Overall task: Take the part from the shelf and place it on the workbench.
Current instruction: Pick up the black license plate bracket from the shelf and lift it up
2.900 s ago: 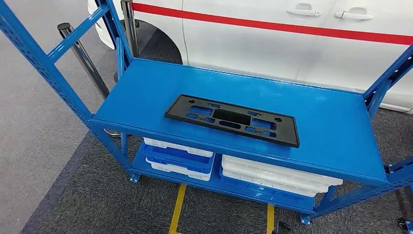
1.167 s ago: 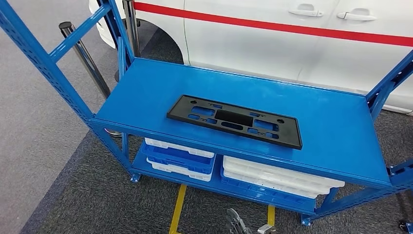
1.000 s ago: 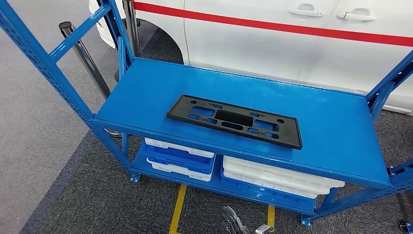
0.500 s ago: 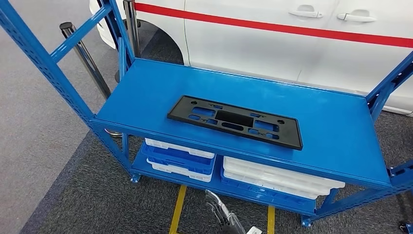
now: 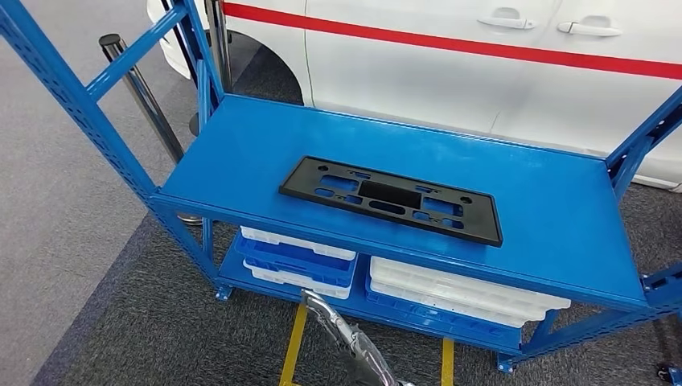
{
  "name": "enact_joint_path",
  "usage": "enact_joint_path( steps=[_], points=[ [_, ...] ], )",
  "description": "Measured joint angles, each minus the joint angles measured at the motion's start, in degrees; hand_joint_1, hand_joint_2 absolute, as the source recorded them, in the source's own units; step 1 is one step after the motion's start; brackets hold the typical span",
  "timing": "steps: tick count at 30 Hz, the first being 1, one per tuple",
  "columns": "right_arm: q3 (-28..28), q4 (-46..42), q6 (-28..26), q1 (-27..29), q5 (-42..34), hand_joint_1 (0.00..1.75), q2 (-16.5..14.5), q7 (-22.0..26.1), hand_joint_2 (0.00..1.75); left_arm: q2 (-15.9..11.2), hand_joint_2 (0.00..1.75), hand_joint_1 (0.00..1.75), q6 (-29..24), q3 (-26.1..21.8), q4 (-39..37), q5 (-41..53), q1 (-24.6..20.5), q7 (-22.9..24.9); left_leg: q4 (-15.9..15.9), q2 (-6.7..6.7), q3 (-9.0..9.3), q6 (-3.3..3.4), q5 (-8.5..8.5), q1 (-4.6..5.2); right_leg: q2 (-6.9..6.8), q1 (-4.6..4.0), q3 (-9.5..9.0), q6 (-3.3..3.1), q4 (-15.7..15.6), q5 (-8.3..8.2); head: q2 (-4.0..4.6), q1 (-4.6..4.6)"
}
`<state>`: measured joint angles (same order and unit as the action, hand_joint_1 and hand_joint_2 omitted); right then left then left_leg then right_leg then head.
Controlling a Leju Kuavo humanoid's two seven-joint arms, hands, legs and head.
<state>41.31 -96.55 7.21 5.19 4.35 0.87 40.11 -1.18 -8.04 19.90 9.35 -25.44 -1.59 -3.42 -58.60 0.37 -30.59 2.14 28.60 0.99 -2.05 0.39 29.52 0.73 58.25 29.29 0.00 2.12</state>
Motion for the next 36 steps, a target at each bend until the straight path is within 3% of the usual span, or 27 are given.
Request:
enact_joint_path(
  steps=[3, 6, 7, 8, 9, 11, 13, 16, 18, 21, 22, 23, 24, 25, 27, 29, 33, 34, 36],
  points=[
    [0.3, -0.5, 0.0, -0.3, 0.0, 0.0, 0.0, 0.0, 1.75, 0.0, 0.0, 0.0, 0.0, 0.1, 0.0, 0.0, 0.0, 0.0, 0.9, -0.14, 0.22, 0.8, -0.62, -0.58, 0.69, -0.09, 0.75, 0.55, 1.7, 1.31, 0.0, 0.03],
    [0.4, -0.7, 0.0, -0.3, 0.0, 0.0, 0.1, 0.0, 1.75, 0.1, 0.0, 0.0, 0.0, 0.2, 0.0, 0.0, -0.1, 0.0, 1.1, -0.27, 0.19, 1.14, -0.87, -0.72, 1.67, 0.01, 6.01, 0.7, 12.0, 6.21, 0.0, 0.03],
    [0.4, -0.7, 0.0, -0.3, 0.0, 0.0, 0.1, 0.0, 1.75, 0.1, 0.0, 0.0, 0.0, 0.2, 0.0, 0.0, -0.1, 0.0, 1.1, -0.36, 0.18, 1.13, -0.84, -0.7, 1.74, 0.03, 7.84, 0.7, 15.2, 7.0, 0.0, 0.03],
    [0.4, -0.7, 0.0, -0.3, 0.0, 0.0, 0.1, 0.0, 1.75, 0.1, 0.0, 0.0, 0.0, 0.2, 0.0, 0.0, -0.1, 0.0, 1.1, -0.5, 0.23, 1.1, -0.79, -0.68, 1.76, 0.03, 8.82, 0.67, 16.4, 6.58, 0.0, 0.03],
    [0.4, -0.7, 0.0, -0.3, 0.0, 0.0, 0.1, 0.0, 1.75, 0.1, 0.0, 0.0, 0.0, 0.2, 0.0, 0.0, -0.1, 0.0, 1.0, -0.66, 0.35, 1.03, -0.7, -0.68, 1.78, 0.04, 8.71, 0.56, 15.5, 5.01, 0.0, 0.03],
    [0.4, -0.7, 0.0, -0.3, 0.0, 0.0, 0.1, 0.0, 1.75, 0.1, 0.0, 0.0, 0.0, 0.2, 0.0, 0.0, -0.2, 0.0, 0.9, -1.04, 0.73, 0.74, -0.38, -0.69, 1.92, 0.01, 5.94, 0.1, 8.2, 0.23, 0.0, 0.04],
    [0.4, -0.8, 0.0, -0.3, 0.0, 0.0, 0.1, 0.0, 1.75, 0.2, 0.0, 0.0, 0.0, 0.2, 0.0, 0.0, -0.3, 0.0, 0.7, -1.32, 0.7, 0.21, -0.09, -0.59, 2.26, -0.18, 3.51, -0.43, 2.2, -2.08, 0.0, 0.04],
    [0.5, -0.9, 0.0, -0.3, 0.0, 0.0, 0.1, -0.1, 1.75, 0.2, 0.0, 0.0, 0.0, 0.2, 0.0, 0.0, -0.4, 0.0, 0.7, -1.48, 0.32, -0.75, -0.03, -0.67, 2.41, -0.3, 3.23, -1.03, 0.8, -2.01, 0.0, 0.02],
    [0.6, -0.9, 0.0, -0.3, 0.0, 0.0, 0.1, -0.1, 1.75, 0.3, 0.0, 0.0, 0.0, 0.2, 0.0, 0.0, -0.4, 0.0, -0.5, -1.31, -0.13, -1.41, 1.02, -0.73, 2.21, -0.02, 2.87, -1.62, 0.1, -2.24, 0.0, -0.02],
    [0.6, -1.0, -0.2, -0.3, 0.2, 0.0, 0.1, -0.1, 1.75, 0.3, 0.0, 0.0, 0.0, 0.2, 0.0, -0.1, -0.4, 0.0, -9.9, -0.94, -4.66, -2.33, 5.74, -1.18, 1.73, 0.17, 2.56, -2.11, -0.3, -2.28, 0.0, -0.07],
    [0.6, -1.0, -0.3, -0.3, 0.4, 0.0, 0.1, -0.1, 1.31, 0.3, 0.0, 0.0, 0.0, 0.2, 0.0, -0.1, -0.4, 0.0, -13.2, -0.89, -6.42, -2.59, 6.79, -1.36, 1.63, 0.17, 2.56, -2.15, -0.3, -2.23, 0.0, -0.06],
    [0.6, -1.0, -0.6, -0.3, 0.7, 0.0, 0.1, -0.1, 0.87, 0.4, 0.0, 0.0, 0.0, 0.2, 0.0, -0.2, -0.4, 0.0, -14.9, -0.84, -7.45, -2.8, 6.77, -1.54, 1.56, 0.19, 2.53, -2.17, -0.2, -2.16, 0.0, -0.06],
    [0.6, -0.9, -1.0, -0.3, 1.1, 0.0, 0.1, -0.1, 0.44, 0.4, 0.0, 0.0, 0.0, 0.2, 0.0, -0.4, -0.3, 0.0, -14.5, -0.79, -7.49, -2.98, 5.63, -1.7, 1.55, 0.24, 2.47, -2.12, -0.1, -2.07, 0.0, -0.07],
    [0.6, -0.8, -1.5, -0.3, 1.4, 0.0, 0.1, -0.2, 0.0, 0.4, 0.0, 0.0, -0.1, 0.2, 0.0, -0.5, -0.2, 0.1, -11.8, -0.74, -6.43, -3.1, 3.53, -1.87, 1.57, 0.32, 2.38, -1.99, 0.0, -1.93, 0.0, -0.07],
    [0.6, -0.5, -2.3, -0.2, 2.1, 0.0, 0.1, -0.5, 0.0, 0.4, 0.0, 0.0, -0.2, 0.2, 0.0, -0.9, -0.2, 0.1, -4.3, -0.59, -3.22, -3.16, -0.28, -1.99, 1.58, 0.35, 2.27, -1.5, 0.4, -1.55, 0.0, -0.08],
    [0.6, -0.2, -2.8, -0.3, 2.7, 0.0, 0.0, -1.2, 0.0, 0.4, 0.0, 0.0, -0.3, 0.1, 0.0, -1.1, -0.2, 0.1, -0.5, -0.59, -1.64, -2.64, -1.21, -1.8, 1.56, 0.19, 2.42, -0.87, 0.7, -1.34, 0.0, -0.04],
    [0.2, 0.7, -3.8, -0.8, 4.0, 0.0, 0.0, -3.5, 0.0, 0.6, 0.0, 0.0, -0.8, 0.1, 0.0, -1.9, -0.2, 0.1, 0.2, -0.71, -1.51, -1.01, -1.32, -1.72, 1.59, 0.25, 2.71, 0.31, 1.4, -0.77, 0.0, -0.01],
    [0.0, 0.9, -4.3, -0.9, 4.3, 0.0, 0.0, -4.1, 0.0, 0.7, 0.0, 0.0, -0.8, 0.0, 0.0, -2.1, -0.2, 0.1, 0.4, -0.69, -1.47, -0.6, -1.46, -1.77, 1.67, 0.31, 3.52, 0.55, 3.3, 0.45, 0.0, -0.01],
    [-0.3, 1.3, -5.1, -1.0, 4.3, 0.0, 0.0, -5.4, 0.0, 0.8, 0.0, 0.0, -0.9, 0.0, 0.0, -2.5, -0.2, 0.1, 0.4, -0.67, -1.48, -0.04, -1.51, -1.65, 1.78, 0.36, 6.69, 0.81, 10.0, 4.02, 0.0, 0.0]
  ],
)
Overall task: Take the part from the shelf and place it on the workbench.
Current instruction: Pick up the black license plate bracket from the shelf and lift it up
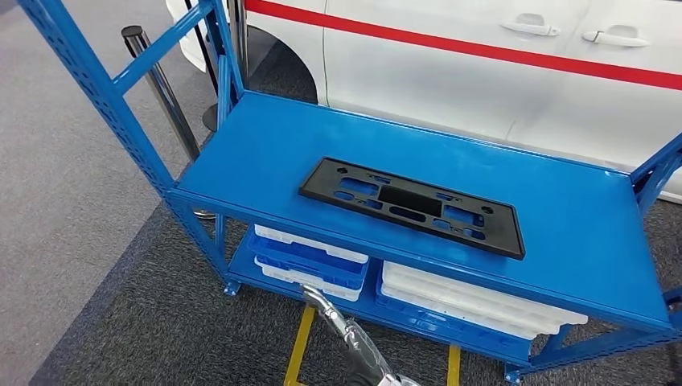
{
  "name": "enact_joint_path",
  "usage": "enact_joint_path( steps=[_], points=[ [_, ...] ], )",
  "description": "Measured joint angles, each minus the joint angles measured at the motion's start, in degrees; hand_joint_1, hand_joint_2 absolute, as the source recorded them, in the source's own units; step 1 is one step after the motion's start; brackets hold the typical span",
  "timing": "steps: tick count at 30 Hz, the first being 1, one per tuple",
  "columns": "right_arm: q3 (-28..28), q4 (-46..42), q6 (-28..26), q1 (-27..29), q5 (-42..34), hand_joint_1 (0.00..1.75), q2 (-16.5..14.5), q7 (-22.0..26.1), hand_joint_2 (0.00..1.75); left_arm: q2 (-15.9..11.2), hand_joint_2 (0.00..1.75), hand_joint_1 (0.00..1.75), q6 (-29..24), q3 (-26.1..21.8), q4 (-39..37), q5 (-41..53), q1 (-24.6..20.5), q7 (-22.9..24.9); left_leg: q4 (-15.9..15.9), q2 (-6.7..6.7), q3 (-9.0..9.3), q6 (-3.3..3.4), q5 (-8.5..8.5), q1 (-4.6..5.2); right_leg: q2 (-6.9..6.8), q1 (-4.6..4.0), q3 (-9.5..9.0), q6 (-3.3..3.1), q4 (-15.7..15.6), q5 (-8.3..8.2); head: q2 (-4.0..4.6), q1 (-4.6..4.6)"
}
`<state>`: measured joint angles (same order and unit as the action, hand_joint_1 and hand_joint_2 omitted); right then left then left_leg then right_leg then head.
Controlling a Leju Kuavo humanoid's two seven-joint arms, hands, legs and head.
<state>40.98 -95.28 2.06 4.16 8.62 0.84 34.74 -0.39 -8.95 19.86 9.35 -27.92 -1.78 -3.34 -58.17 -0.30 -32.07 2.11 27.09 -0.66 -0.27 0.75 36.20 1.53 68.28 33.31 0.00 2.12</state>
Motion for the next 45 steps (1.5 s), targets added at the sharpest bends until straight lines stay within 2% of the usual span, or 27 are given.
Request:
enact_joint_path(
  steps=[2, 3, 4, 7, 8, 10, 12, 14, 16, 17, 18, 19, 21, 23, 26, 28, 29, 31, 32, 33, 34, 36, 38, 40, 42, 44, 45],
  points=[
    [-0.1, 0.3, -0.5, 0.0, -0.8, 0.0, -0.1, -1.1, 0.0, 0.0, 0.0, 0.0, 0.0, -0.2, 0.0, -0.4, 0.0, 0.0, 0.0, -0.05, 0.02, 0.26, 0.07, 0.28, 0.04, -0.01, 3.09, 0.02, 6.2, 1.97, 0.0, 0.0],
    [-0.2, 0.4, -0.9, -0.1, -1.0, 0.0, -0.1, -1.4, 0.0, 0.0, 0.0, 0.0, -0.1, -0.3, 0.0, -0.5, 0.0, 0.0, -0.1, -0.1, 0.09, 0.32, 0.11, 0.43, 0.05, -0.04, 3.4, -0.13, 6.6, 1.35, 0.0, -0.01],
    [-0.2, 0.5, -1.4, -0.2, -0.7, 0.0, -0.2, -1.5, 0.0, 0.1, 0.0, 0.0, 0.0, -0.3, 0.0, -0.5, 0.0, 0.0, -0.1, -0.17, 0.22, 0.35, 0.16, 0.58, 0.07, -0.12, 2.63, -0.4, 4.8, -0.27, 0.0, 0.0],
    [-0.1, 0.2, -3.2, -0.8, 1.3, 0.0, -0.3, -0.1, 0.0, 0.3, 0.0, 0.0, 0.1, -0.3, 0.0, -0.3, -0.1, 0.1, -0.1, -0.36, 0.47, 0.2, 0.32, 0.91, 0.22, -0.73, -2.38, -1.89, -6.2, -5.38, 0.0, -0.02],
    [-0.1, -0.2, -3.8, -0.9, 1.8, 0.0, -0.3, 0.9, 0.0, 0.4, 0.0, 0.0, 0.1, -0.3, 0.0, -0.2, -0.1, 0.2, -0.2, -0.37, 0.4, 0.02, 0.35, 0.91, 0.24, -0.97, -3.26, -2.22, -8.3, -5.92, 0.0, -0.03],
    [-0.1, -1.0, -4.8, -1.0, 2.6, 0.0, -0.3, 2.1, 0.0, 0.5, 0.0, 0.0, 0.1, -0.3, 0.0, -0.1, -0.2, 0.4, 0.0, -0.34, 0.32, -0.5, 0.31, 0.84, 0.25, -1.17, -3.54, -2.39, -9.4, -6.01, 0.0, -0.02],
    [-0.1, -1.6, -5.4, -1.0, 3.0, 0.0, -0.3, 2.5, 0.0, 0.5, 0.0, 0.0, 0.1, -0.3, 0.0, -0.1, -0.2, 0.4, -0.3, -0.25, 0.29, -1.01, 0.82, 0.86, 0.19, -0.72, -3.98, -2.62, -10.3, -6.41, 0.0, -0.04],
    [0.0, -2.0, -5.5, -1.0, 3.2, 0.0, -0.4, 2.5, 0.0, 0.5, 0.0, 0.0, 0.0, -0.3, 0.0, -0.1, -0.3, 0.5, -4.0, -0.16, -1.26, -1.58, 3.33, 0.76, 0.0, -0.22, -4.45, -2.86, -11.2, -6.8, 0.0, -0.18],
    [0.0, -2.1, -5.5, -0.9, 3.3, 0.0, -0.4, 2.5, 0.0, 0.6, 0.0, 0.0, 0.0, -0.3, 0.0, -0.1, -0.3, 0.5, -11.4, -0.1, -4.7, -2.26, 6.9, 0.35, -0.07, -0.22, -4.47, -2.98, -11.3, -6.83, 0.0, -0.27],
    [0.0, -2.1, -5.5, -0.9, 3.3, 0.0, -0.4, 2.4, 0.0, 0.5, 0.0, 0.0, 0.0, -0.3, 0.0, -0.1, -0.3, 0.5, -14.3, -0.09, -6.09, -2.6, 7.77, 0.1, 0.0, -0.19, -4.45, -2.97, -11.2, -6.81, 0.0, -0.27],
    [0.0, -2.1, -5.5, -0.9, 3.3, 0.0, -0.4, 2.4, 0.0, 0.5, 0.0, 0.0, 0.0, -0.3, 0.0, -0.1, -0.3, 0.6, -15.4, -0.08, -6.65, -2.9, 7.59, -0.15, 0.18, -0.13, -4.44, -2.93, -11.1, -6.77, 0.0, -0.27],
    [0.0, -2.1, -5.5, -0.9, 3.3, 0.0, -0.4, 2.4, 0.0, 0.5, 0.0, 0.0, 0.0, -0.3, 0.0, -0.1, -0.2, 0.7, -13.9, -0.08, -5.93, -3.19, 6.13, -0.42, 0.48, -0.01, -4.44, -2.79, -11.0, -6.69, 0.0, -0.27],
    [0.0, -2.1, -5.5, -0.9, 3.3, 0.0, -0.4, 2.4, 0.0, 0.5, 0.0, 0.0, 0.0, -0.3, 0.0, -0.1, -0.1, 0.9, -6.5, -0.52, -2.31, -3.71, 2.21, -0.95, 1.19, 0.31, -4.39, -2.25, -10.4, -6.34, 0.0, -0.27],
    [0.0, -2.1, -5.5, -0.9, 3.4, 0.0, -0.4, 2.4, 0.0, 0.5, 0.0, 0.0, 0.0, -0.3, 0.0, -0.1, -0.2, 1.0, -1.1, -1.3, 0.31, -3.5, 0.65, -0.99, 1.81, 0.31, -4.05, -1.48, -9.6, -6.0, 0.0, -0.27],
    [0.1, -2.2, -5.5, -0.9, 3.4, 0.0, -0.4, 2.3, 0.0, 0.5, 0.0, 0.0, 0.1, -0.3, 0.0, 0.0, -0.4, 1.2, -0.4, -1.09, 0.57, -2.19, 0.82, -0.65, 2.51, 0.3, -3.73, -0.45, -9.5, -6.13, 0.0, -0.24],
    [0.1, -2.2, -5.5, -1.0, 3.4, 0.0, -0.4, 2.3, 0.0, 0.5, 0.0, 0.0, 0.1, -0.3, 0.0, 0.0, -0.4, 1.3, -0.1, -0.4, 0.7, -1.31, 0.55, -0.67, 2.2, 0.45, -3.07, 0.05, -8.1, -5.06, 0.0, -0.24],
    [0.1, -2.2, -5.5, -1.0, 3.4, 0.0, -0.4, 2.3, 0.0, 0.5, 0.0, 0.0, 0.1, -0.3, 0.0, 0.0, -0.4, 1.3, 0.1, -0.02, 0.72, -0.92, 0.44, -0.7, 1.79, 0.45, -2.0, 0.21, -5.8, -3.65, 0.0, -0.22],
    [0.1, -2.2, -5.5, -1.0, 3.4, 0.0, -0.4, 2.3, 0.0, 0.5, 0.0, 0.0, 0.1, -0.3, 0.0, 0.0, -0.4, 1.3, 0.1, 0.73, 0.67, -0.47, 0.45, -0.47, 0.93, 0.4, 1.63, 0.33, 1.8, -0.01, 0.0, -0.21],
    [0.1, -2.2, -5.6, -1.0, 3.4, 0.0, -0.4, 2.3, 0.0, 0.5, 0.0, 0.0, 0.1, -0.3, 0.0, 0.0, -0.4, 1.3, 0.1, 1.11, 0.66, -0.36, 0.49, -0.3, 0.79, 0.38, 3.29, 0.31, 5.1, 1.09, 0.0, -0.22],
    [0.1, -2.1, -5.6, -1.0, 3.4, 0.0, -0.4, 2.3, 0.0, 0.5, 0.0, 0.0, 0.1, -0.3, 0.0, 0.0, -0.4, 1.3, 0.1, 1.52, 0.71, -0.28, 0.56, -0.12, 0.69, 0.33, 4.13, 0.18, 6.7, 1.1, 0.0, -0.22],
    [0.1, -2.1, -5.6, -1.0, 3.4, 0.0, -0.4, 2.3, 0.0, 0.5, 0.0, 0.0, 0.1, -0.3, 0.0, 0.0, -0.4, 1.3, 0.1, 1.89, 0.81, -0.22, 0.64, 0.05, 0.55, 0.22, 3.86, -0.07, 6.0, 0.02, 0.0, -0.22],
    [0.1, -2.1, -5.6, -1.0, 3.4, 0.0, -0.4, 2.3, 0.0, 0.6, 0.0, 0.0, 0.1, -0.3, 0.0, 0.0, -0.4, 1.3, 0.1, 2.6, 1.14, -0.21, 0.83, 0.3, -0.5, -0.27, 0.44, -1.01, -1.1, -3.92, 0.0, -0.22],
    [0.1, -2.2, -5.6, -1.1, 3.4, 0.0, -0.4, 2.2, 0.0, 0.6, 0.0, 0.0, 0.1, -0.2, 0.0, 0.0, -0.5, 1.3, 0.0, 3.26, 1.33, -0.5, 1.09, 0.61, -2.2, -1.05, -2.63, -1.93, -7.7, -6.05, 0.0, -0.23],
    [0.1, -2.2, -5.6, -1.2, 3.4, 0.0, -0.4, 2.2, 0.0, 0.7, 0.0, 0.0, 0.1, -0.2, 0.0, 0.0, -0.5, 1.3, 0.1, 4.08, 1.44, -0.96, 1.28, 0.76, -2.45, -1.54, -3.15, -2.27, -9.2, -6.1, 0.0, -0.23],
    [0.2, -2.2, -5.6, -1.1, 3.3, 0.0, -0.4, 2.2, 0.0, 0.7, 0.0, 0.0, 0.1, -0.2, 0.0, 0.0, -0.5, 1.3, -0.1, 4.41, 1.66, -1.47, 1.68, 0.76, -1.38, -1.22, -3.32, -2.59, -9.7, -6.44, 0.0, -0.23],
    [0.2, -2.3, -5.6, -1.2, 3.3, 0.0, -0.4, 2.2, 0.0, 0.6, 0.0, 0.0, 0.1, -0.2, 0.0, 0.0, -0.6, 1.3, -2.8, 2.85, 0.66, -1.97, 3.78, 0.65, -0.57, -0.7, -3.64, -3.1, -10.3, -6.83, 0.0, -0.27],
    [0.3, -2.3, -5.6, -1.2, 3.3, 0.0, -0.4, 2.2, 0.0, 0.6, 0.0, 0.0, 0.1, -0.2, 0.0, 0.0, -0.5, 1.3, -5.9, 1.79, -0.74, -2.16, 5.61, 0.47, -0.21, -0.6, -3.67, -3.24, -10.4, -6.91, 0.0, -0.28]
  ],
)
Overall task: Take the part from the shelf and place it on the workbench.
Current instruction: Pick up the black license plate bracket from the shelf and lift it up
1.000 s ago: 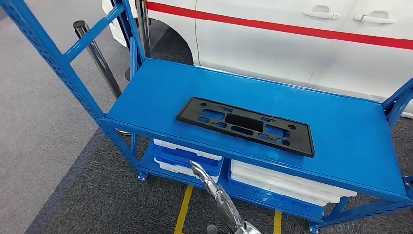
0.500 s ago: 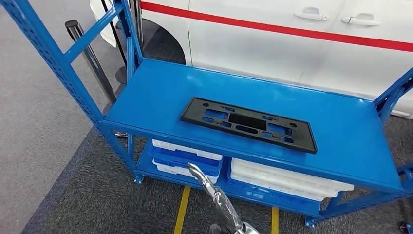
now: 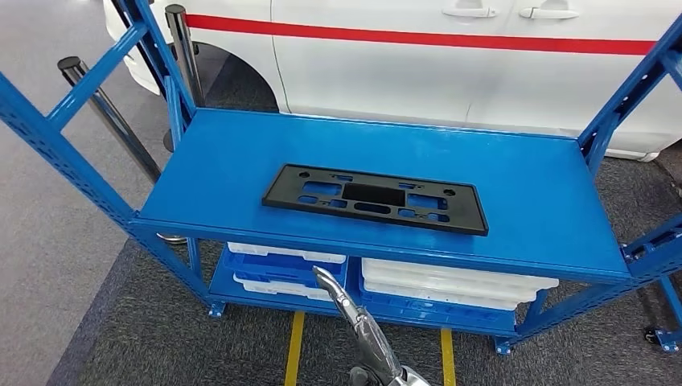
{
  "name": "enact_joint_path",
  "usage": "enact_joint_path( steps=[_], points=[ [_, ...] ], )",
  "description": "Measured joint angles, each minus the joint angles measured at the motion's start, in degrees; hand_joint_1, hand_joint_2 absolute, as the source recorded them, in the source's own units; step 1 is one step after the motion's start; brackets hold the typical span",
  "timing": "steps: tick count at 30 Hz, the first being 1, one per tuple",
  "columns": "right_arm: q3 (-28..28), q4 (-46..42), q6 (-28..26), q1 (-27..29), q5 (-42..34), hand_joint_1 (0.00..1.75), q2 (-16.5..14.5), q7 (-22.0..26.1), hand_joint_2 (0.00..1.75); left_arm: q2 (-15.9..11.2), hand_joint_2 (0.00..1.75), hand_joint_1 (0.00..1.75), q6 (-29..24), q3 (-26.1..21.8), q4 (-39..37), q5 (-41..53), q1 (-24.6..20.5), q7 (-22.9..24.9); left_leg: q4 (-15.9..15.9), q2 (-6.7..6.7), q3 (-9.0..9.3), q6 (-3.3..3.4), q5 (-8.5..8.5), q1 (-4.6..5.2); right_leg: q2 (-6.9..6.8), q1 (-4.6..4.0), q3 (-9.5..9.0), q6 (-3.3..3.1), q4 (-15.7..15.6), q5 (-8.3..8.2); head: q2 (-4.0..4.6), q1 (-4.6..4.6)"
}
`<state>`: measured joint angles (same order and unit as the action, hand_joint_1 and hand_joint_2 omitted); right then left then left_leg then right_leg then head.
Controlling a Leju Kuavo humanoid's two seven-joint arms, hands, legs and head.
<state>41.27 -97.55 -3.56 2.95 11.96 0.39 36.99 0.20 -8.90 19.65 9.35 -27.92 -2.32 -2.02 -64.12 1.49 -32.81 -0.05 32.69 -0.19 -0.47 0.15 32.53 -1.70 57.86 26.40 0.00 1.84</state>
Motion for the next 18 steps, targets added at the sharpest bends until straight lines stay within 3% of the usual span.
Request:
enact_joint_path(
  steps=[2, 3, 4, 6, 7, 9, 10, 11, 12, 14, 16, 18],
  points=[
    [0.1, 0.0, 0.0, 0.0, 0.0, 0.0, 0.0, 0.0, 0.0, 0.0, 0.0, 0.0, 0.0, 0.0, 0.0, 0.0, 0.0, 0.0, -7.5, -0.89, -3.59, -0.31, 3.29, -0.2, 0.96, 0.05, 0.12, -0.12, 0.1, -0.02, 0.0, 0.0],
    [0.1, 0.0, 0.0, 0.0, 0.0, 0.0, 0.0, 0.0, 0.0, 0.0, 0.0, 0.0, 0.0, 0.0, 0.0, 0.0, 0.1, 0.0, -9.7, -0.95, -4.74, -0.42, 3.66, -0.28, 1.54, 0.06, 0.15, -0.1, 0.2, 0.0, 0.0, 0.0],
    [0.1, 0.0, 0.0, 0.0, 0.0, 0.0, 0.0, 0.0, 0.0, 0.0, 0.0, 0.0, 0.0, 0.0, 0.0, 0.0, 0.1, 0.0, -9.6, -0.99, -4.82, -0.5, 2.7, -0.36, 2.2, 0.09, 0.17, -0.04, 0.3, 0.03, 0.0, 0.0],
    [0.2, 0.0, 0.0, 0.0, 0.0, 0.0, 0.0, 0.0, 0.0, 0.0, 0.0, 0.0, 0.0, 0.0, 0.0, 0.0, 0.2, 0.0, -3.3, -1.82, -2.17, -0.6, -1.68, -0.64, 3.55, 0.21, 0.19, 0.27, 0.8, 0.24, 0.0, 0.0],
    [0.2, 0.0, 0.0, 0.0, 0.0, 0.0, 0.0, 0.0, 0.0, -0.1, 0.0, 0.0, 0.0, 0.0, 0.0, 0.0, 0.3, 0.1, 0.6, -3.11, -0.55, -0.62, -3.34, -0.8, 4.17, 0.18, 0.35, 0.55, 1.1, 0.39, 0.0, 0.0],
    [0.2, 0.0, 0.0, -0.1, 0.0, 0.0, 0.0, 0.0, 0.0, -0.1, 0.0, 0.0, 0.0, 0.0, 0.0, 0.0, 0.3, 0.1, 4.6, -5.15, 1.08, -0.38, -4.43, -0.96, 5.16, 0.15, 0.93, 1.21, 1.6, 0.45, 0.0, 0.02],
    [0.2, 0.0, 0.0, 0.0, 0.0, 0.0, 0.0, -0.1, 0.0, -0.1, 0.0, 0.0, 0.0, 0.0, 0.0, 0.0, 0.2, 0.1, 4.8, -5.49, 1.15, -0.14, -4.22, -0.91, 5.64, 0.13, 1.21, 1.56, 1.7, 0.33, 0.0, 0.03],
    [0.2, 0.0, 0.0, 0.0, 0.0, 0.0, 0.0, -0.1, 0.0, -0.1, 0.0, 0.0, 0.0, 0.0, 0.0, 0.0, 0.1, 0.1, 4.9, -5.02, 1.16, 0.21, -4.35, -0.9, 6.15, 0.2, 1.37, 1.91, 1.6, 0.17, 0.0, 0.03],
    [0.2, 0.0, 0.0, 0.0, 0.0, 0.0, 0.0, -0.1, 0.0, -0.1, 0.0, 0.0, 0.0, 0.0, 0.0, 0.0, 0.0, 0.1, 5.1, -4.44, 1.21, 0.57, -4.48, -0.93, 6.01, 0.25, 1.47, 2.21, 1.8, 0.25, 0.0, 0.03],
    [0.2, 0.0, 0.0, 0.0, 0.0, 0.0, 0.0, -0.1, 0.0, 0.0, 0.0, 0.0, 0.0, 0.1, 0.0, 0.0, 0.0, 0.1, 5.4, -3.15, 1.35, 1.42, -4.72, -1.0, 3.98, 0.18, 2.53, 2.72, 4.0, 1.77, 0.0, 0.09],
    [0.2, 0.0, 0.0, -0.1, 0.0, 0.0, 0.0, -0.1, 0.0, -0.1, 0.0, 0.0, 0.0, 0.1, 0.0, 0.0, 0.2, 0.1, 5.5, -1.84, 1.35, 1.96, -4.72, -0.82, 1.5, 0.19, 5.67, 3.11, 10.6, 5.23, 0.0, 0.14],
    [0.2, 0.0, 0.0, 0.0, 0.0, 0.0, 0.0, -0.1, 0.0, -0.1, 0.0, 0.0, 0.0, 0.1, 0.0, 0.0, 0.3, 0.1, 5.5, -0.48, 1.33, 2.13, -4.64, -0.57, 0.86, 0.27, 8.83, 3.3, 17.1, 7.43, 0.0, 0.13]
  ],
)
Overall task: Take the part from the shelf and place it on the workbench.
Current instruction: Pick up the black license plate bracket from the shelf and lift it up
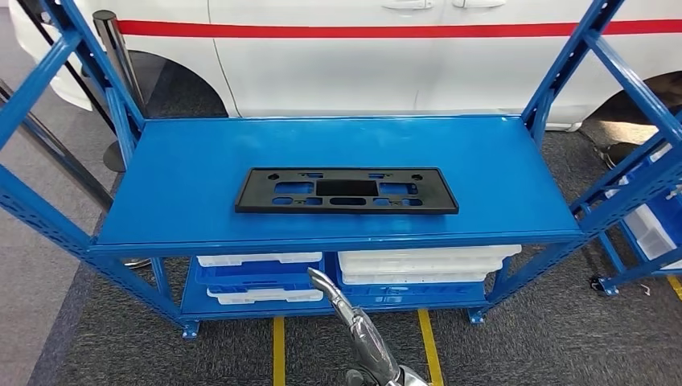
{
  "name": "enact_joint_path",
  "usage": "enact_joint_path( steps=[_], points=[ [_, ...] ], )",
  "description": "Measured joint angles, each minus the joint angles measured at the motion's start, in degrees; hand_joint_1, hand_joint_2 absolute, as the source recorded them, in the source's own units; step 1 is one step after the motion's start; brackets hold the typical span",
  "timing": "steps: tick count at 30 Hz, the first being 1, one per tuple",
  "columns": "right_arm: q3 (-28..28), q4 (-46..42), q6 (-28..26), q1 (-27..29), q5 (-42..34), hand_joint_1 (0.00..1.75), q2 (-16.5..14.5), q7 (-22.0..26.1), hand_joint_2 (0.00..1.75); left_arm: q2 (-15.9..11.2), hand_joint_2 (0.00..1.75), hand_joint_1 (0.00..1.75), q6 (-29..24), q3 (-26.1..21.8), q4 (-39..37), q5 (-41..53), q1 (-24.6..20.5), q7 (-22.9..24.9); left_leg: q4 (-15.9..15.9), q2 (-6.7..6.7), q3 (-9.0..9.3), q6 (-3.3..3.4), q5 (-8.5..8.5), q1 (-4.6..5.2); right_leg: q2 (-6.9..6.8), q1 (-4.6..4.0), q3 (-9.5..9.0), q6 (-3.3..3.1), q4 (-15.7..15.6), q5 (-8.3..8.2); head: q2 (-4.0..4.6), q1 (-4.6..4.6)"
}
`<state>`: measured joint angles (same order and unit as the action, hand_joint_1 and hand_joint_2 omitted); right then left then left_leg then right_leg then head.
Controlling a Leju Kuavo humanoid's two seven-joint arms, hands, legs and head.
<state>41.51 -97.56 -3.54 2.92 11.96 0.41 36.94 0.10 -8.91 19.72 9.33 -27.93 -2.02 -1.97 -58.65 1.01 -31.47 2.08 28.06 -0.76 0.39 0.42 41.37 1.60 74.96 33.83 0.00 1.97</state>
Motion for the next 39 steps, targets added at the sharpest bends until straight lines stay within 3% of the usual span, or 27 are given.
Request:
enact_joint_path(
  steps=[1, 2, 3, 5, 7, 9, 11, 12, 14, 15, 16, 17, 20, 22, 25, 26, 27, 29, 31, 32, 33, 34, 36, 39],
  points=[
    [0.0, 0.0, 0.0, 0.0, 0.0, 0.0, 0.0, 0.0, 0.0, 0.0, 0.0, 0.0, 0.0, 0.0, 0.0, 0.0, 0.0, 0.0, 0.0, 0.63, 0.03, 0.03, 0.04, 0.11, -0.11, -0.01, 0.28, -0.07, 0.6, -0.43, 0.0, 0.0],
    [0.0, 0.0, 0.0, 0.0, 0.0, 0.0, 0.0, 0.0, 0.0, 0.0, 0.0, 0.0, 0.0, 0.0, 0.0, 0.0, -0.1, 0.0, 0.0, 1.18, 0.11, 0.03, 0.09, 0.21, -0.24, -0.06, -0.54, -0.25, -1.1, -1.78, 0.0, 0.01],
    [0.0, 0.0, 0.0, 0.0, 0.0, 0.0, 0.0, 0.0, 0.0, 0.0, 0.0, 0.0, 0.0, 0.0, 0.0, 0.0, -0.1, 0.0, 0.0, 1.68, 0.22, 0.0, 0.16, 0.32, -0.65, -0.2, -2.59, -0.61, -4.9, -3.82, 0.0, 0.01],
    [0.0, 0.0, 0.0, -0.1, 0.0, 0.0, 0.0, 0.0, 0.0, 0.1, 0.0, 0.0, 0.0, 0.0, 0.0, 0.0, -0.2, 0.0, 0.0, 2.54, 0.44, -0.18, 0.34, 0.54, -2.38, -0.83, -6.54, -1.54, -12.7, -6.42, 0.0, 0.01],
    [0.0, 0.0, 0.0, -0.1, 0.0, 0.0, 0.0, 0.0, 0.0, 0.1, 0.0, 0.0, 0.0, 0.0, 0.0, 0.0, -0.3, 0.0, 0.0, 3.32, 0.56, -0.62, 0.48, 0.6, -3.15, -1.48, -7.89, -2.2, -15.7, -6.84, 0.0, 0.0],
    [0.0, 0.0, 0.0, -0.1, 0.0, 0.0, 0.0, 0.0, 0.0, 0.1, 0.0, 0.0, 0.0, 0.0, 0.0, 0.0, -0.4, 0.0, 0.3, 4.01, 0.8, -1.2, 0.56, 0.58, -2.16, -1.51, -7.91, -2.7, -16.1, -7.17, 0.0, -0.02],
    [0.1, 0.0, 0.0, -0.1, 0.0, 0.0, 0.0, 0.0, 0.0, 0.1, 0.0, 0.0, 0.0, 0.0, 0.0, 0.0, -0.4, 0.0, -0.9, 3.0, 0.56, -1.76, 1.65, 0.55, -1.3, -1.07, -8.33, -3.19, -16.9, -7.69, 0.0, -0.04],
    [0.1, 0.0, -0.1, -0.1, 0.1, 0.0, 0.0, -0.1, 0.0, 0.1, 0.0, 0.0, 0.0, 0.1, 0.0, 0.0, -0.3, 0.0, -2.9, 1.95, -0.3, -2.01, 3.02, 0.51, -0.96, -0.8, -8.54, -3.42, -17.3, -7.95, 0.0, -0.06],
    [0.2, 0.0, -0.5, -0.2, 0.2, 0.0, 0.0, -0.6, 0.0, 0.0, 0.0, 0.0, 0.0, 0.1, 0.0, -0.1, -0.2, 0.0, -9.7, 0.14, -3.54, -2.34, 6.45, 0.31, -0.45, -0.73, -8.5, -3.63, -17.4, -8.05, 0.0, -0.09],
    [0.2, 0.1, -0.7, -0.2, 0.3, 0.0, 0.0, -1.0, 0.0, 0.0, 0.0, 0.0, 0.0, 0.1, 0.0, -0.1, -0.2, 0.0, -12.8, -0.2, -5.08, -2.47, 7.43, 0.22, -0.14, -0.73, -8.46, -3.73, -17.4, -8.03, 0.0, -0.1],
    [0.2, 0.1, -0.8, -0.1, 0.4, 0.0, 0.0, -1.4, 0.0, 0.0, 0.0, 0.0, 0.0, 0.1, 0.0, -0.2, -0.2, -0.1, -14.2, -0.34, -5.93, -2.58, 7.36, 0.15, 0.19, -0.73, -8.46, -3.73, -17.3, -7.97, 0.0, -0.09],
    [0.2, 0.2, -0.9, -0.1, 0.4, 0.0, 0.0, -1.8, 0.44, 0.0, 0.0, 0.0, 0.0, 0.1, 0.0, -0.2, -0.2, -0.1, -13.5, -0.38, -5.78, -2.68, 6.17, 0.09, 0.49, -0.68, -8.46, -3.68, -17.1, -7.87, 0.0, -0.09],
    [0.2, 0.3, -1.4, -0.1, 0.6, 0.0, 0.0, -3.2, 1.75, 0.0, 0.0, 0.0, 0.0, 0.1, 0.0, -0.4, -0.1, -0.1, -3.8, -0.76, -1.68, -2.68, 0.86, -0.05, 1.2, -0.52, -8.27, -3.01, -16.0, -7.23, 0.0, -0.09],
    [0.2, 0.4, -1.6, -0.2, 0.6, 0.0, 0.0, -4.0, 1.75, 0.0, 0.0, 0.0, 0.0, 0.1, 0.0, -0.4, -0.1, -0.1, -0.7, -1.2, -0.43, -2.09, 0.13, 0.04, 1.41, -0.62, -7.89, -2.39, -15.5, -7.0, 0.0, -0.07],
    [0.2, 0.6, -1.7, -0.1, 0.4, 0.0, 0.0, -4.9, 1.75, 0.0, 0.0, 0.0, 0.0, 0.1, 0.0, -0.5, -0.2, -0.1, -0.4, -1.12, -0.47, -1.0, -0.2, 0.1, 1.44, -0.62, -7.61, -1.57, -15.2, -6.85, 0.0, -0.04],
    [0.2, 0.6, -1.8, 0.0, 0.4, 0.0, 0.0, -5.2, 1.75, 0.0, 0.0, 0.0, 0.0, 0.1, 0.0, -0.5, -0.1, 0.0, -0.2, -1.0, -0.43, -0.65, -0.35, 0.03, 1.19, -0.59, -7.2, -1.29, -14.2, -6.11, 0.0, -0.02],
    [0.2, 0.6, -2.1, 0.1, 0.6, 0.0, 0.0, -5.5, 1.75, 0.0, 0.0, 0.0, 0.0, 0.1, 0.0, -0.5, -0.1, 0.0, -0.1, -0.88, -0.41, -0.34, -0.46, -0.05, 0.89, -0.52, -6.32, -1.03, -12.2, -4.8, 0.0, -0.01],
    [0.2, 0.6, -2.9, 0.5, 1.5, 0.0, 0.1, -6.3, 1.75, 0.0, 0.0, 0.0, 0.0, 0.1, 0.0, -0.6, -0.1, 0.1, 0.0, -0.69, -0.45, 0.0, -0.47, 0.03, 0.31, -0.31, -3.07, -0.58, -5.3, -1.22, 0.0, 0.01],
    [0.2, 0.6, -3.7, 0.8, 2.3, 0.0, 0.1, -6.8, 1.75, -0.1, 0.0, 0.0, 0.0, 0.1, 0.0, -0.7, -0.1, 0.1, 0.0, -0.48, -0.45, 0.07, -0.41, 0.14, 0.18, -0.13, -0.36, -0.42, 0.1, 0.34, 0.0, 0.0],
    [0.2, 0.6, -4.1, 0.8, 2.6, 0.0, 0.1, -7.0, 1.75, -0.1, 0.0, 0.0, 0.0, 0.1, 0.0, -0.7, 0.0, 0.1, 0.0, -0.41, -0.41, 0.1, -0.37, 0.17, 0.14, -0.12, -0.38, -0.5, 0.0, -0.46, 0.0, 0.0],
    [0.2, 0.6, -4.7, 0.8, 3.1, 0.0, 0.1, -7.2, 1.75, -0.1, 0.0, 0.0, 0.0, 0.1, 0.0, -0.8, 0.0, 0.1, 0.0, -0.37, -0.31, 0.07, -0.33, 0.19, 0.07, -0.15, -1.55, -0.7, -2.5, -2.2, 0.0, 0.0],
    [0.2, 0.6, -5.3, 0.8, 3.6, 0.0, 0.1, -7.4, 1.75, -0.1, 0.0, 0.0, 0.0, 0.1, 0.0, -0.9, -0.1, 0.1, 0.0, -0.35, -0.19, 0.01, -0.27, 0.2, -0.06, -0.24, -3.51, -1.04, -6.4, -4.28, 0.0, 0.01],
    [0.2, 0.6, -6.4, 0.7, 4.6, 0.0, 0.2, -7.6, 1.75, 0.0, 0.0, 0.0, 0.0, 0.2, 0.0, -1.0, -0.1, 0.1, -0.1, -0.35, -0.03, -0.3, -0.08, 0.35, -0.45, -0.7, -7.0, -1.74, -13.5, -6.71, 0.0, 0.0],
    [0.2, 0.6, -6.9, 0.6, 5.2, 0.0, 0.2, -7.8, 1.75, 0.0, 0.0, 0.0, 0.0, 0.2, 0.0, -1.1, -0.1, 0.1, 0.1, -0.19, 0.12, -1.14, 0.05, 0.39, -0.44, -1.07, -7.91, -2.27, -15.8, -6.86, 0.0, -0.01]
  ],
)
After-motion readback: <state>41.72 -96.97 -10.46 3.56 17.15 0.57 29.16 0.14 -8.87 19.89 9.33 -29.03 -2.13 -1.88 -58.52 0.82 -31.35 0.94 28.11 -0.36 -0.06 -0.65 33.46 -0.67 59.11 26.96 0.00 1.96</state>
